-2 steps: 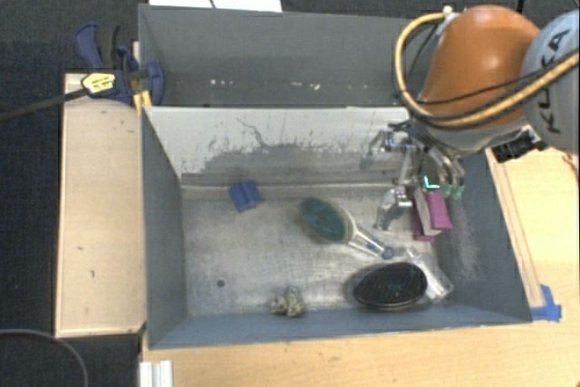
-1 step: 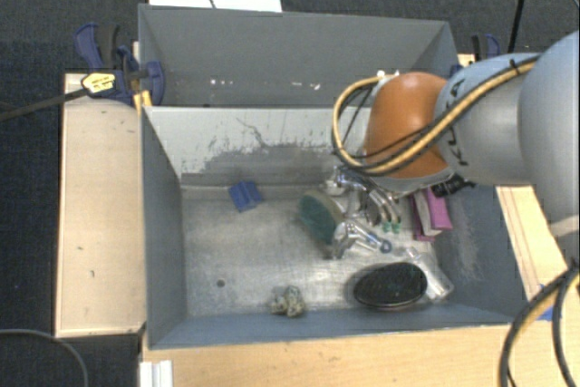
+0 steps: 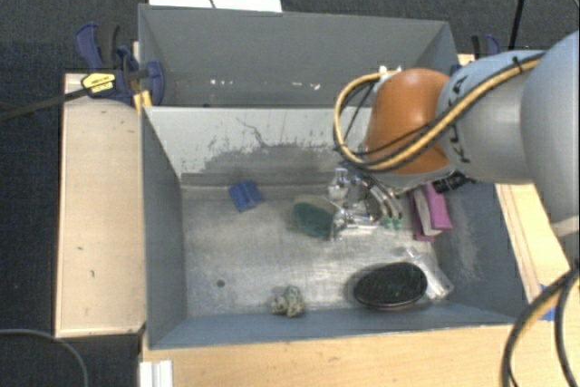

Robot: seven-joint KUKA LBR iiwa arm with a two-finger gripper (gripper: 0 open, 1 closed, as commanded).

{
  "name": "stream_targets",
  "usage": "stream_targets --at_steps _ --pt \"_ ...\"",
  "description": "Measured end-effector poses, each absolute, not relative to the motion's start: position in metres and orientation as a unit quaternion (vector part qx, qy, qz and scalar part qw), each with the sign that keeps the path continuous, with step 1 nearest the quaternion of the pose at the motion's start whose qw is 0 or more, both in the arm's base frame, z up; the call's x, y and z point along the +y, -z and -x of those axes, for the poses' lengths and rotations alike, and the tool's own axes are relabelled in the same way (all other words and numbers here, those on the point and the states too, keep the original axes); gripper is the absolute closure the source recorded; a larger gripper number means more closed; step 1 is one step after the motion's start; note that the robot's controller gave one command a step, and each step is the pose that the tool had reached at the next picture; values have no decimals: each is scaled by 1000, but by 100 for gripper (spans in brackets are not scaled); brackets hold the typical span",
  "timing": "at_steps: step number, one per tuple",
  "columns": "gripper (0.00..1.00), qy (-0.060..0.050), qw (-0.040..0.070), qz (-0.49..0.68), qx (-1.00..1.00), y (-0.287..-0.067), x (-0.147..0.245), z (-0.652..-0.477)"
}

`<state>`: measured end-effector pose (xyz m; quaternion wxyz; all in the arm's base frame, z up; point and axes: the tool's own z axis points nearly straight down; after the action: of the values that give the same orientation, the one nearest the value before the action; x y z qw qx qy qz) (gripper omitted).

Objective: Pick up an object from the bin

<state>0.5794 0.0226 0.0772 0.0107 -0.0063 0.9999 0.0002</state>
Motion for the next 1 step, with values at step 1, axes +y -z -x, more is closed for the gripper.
stream_targets --at_steps 1 --pt "100 -1 5 -9 1000 -181 26 -575"
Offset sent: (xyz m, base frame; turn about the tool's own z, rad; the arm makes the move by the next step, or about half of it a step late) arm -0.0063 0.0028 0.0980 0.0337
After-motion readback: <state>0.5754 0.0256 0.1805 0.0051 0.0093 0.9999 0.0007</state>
